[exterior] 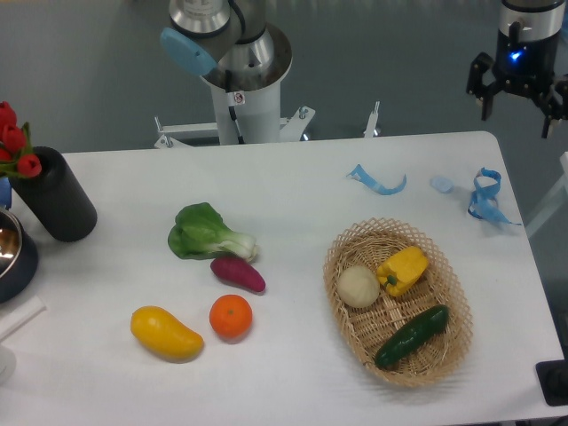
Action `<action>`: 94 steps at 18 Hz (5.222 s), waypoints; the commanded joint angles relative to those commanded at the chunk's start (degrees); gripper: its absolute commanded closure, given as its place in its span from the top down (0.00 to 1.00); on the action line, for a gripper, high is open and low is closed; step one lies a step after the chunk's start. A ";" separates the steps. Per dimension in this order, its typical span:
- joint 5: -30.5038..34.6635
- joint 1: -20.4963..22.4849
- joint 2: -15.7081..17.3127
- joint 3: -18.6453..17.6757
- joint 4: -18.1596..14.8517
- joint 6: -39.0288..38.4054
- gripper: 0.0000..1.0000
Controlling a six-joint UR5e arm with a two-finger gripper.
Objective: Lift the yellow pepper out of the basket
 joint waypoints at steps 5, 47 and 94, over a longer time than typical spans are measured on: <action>0.17 -0.17 0.00 -0.09 0.00 0.00 1.00; -1.14 -12.66 -14.15 -8.35 13.98 -15.14 1.00; -7.73 -12.48 -19.60 -6.68 14.86 -7.38 0.32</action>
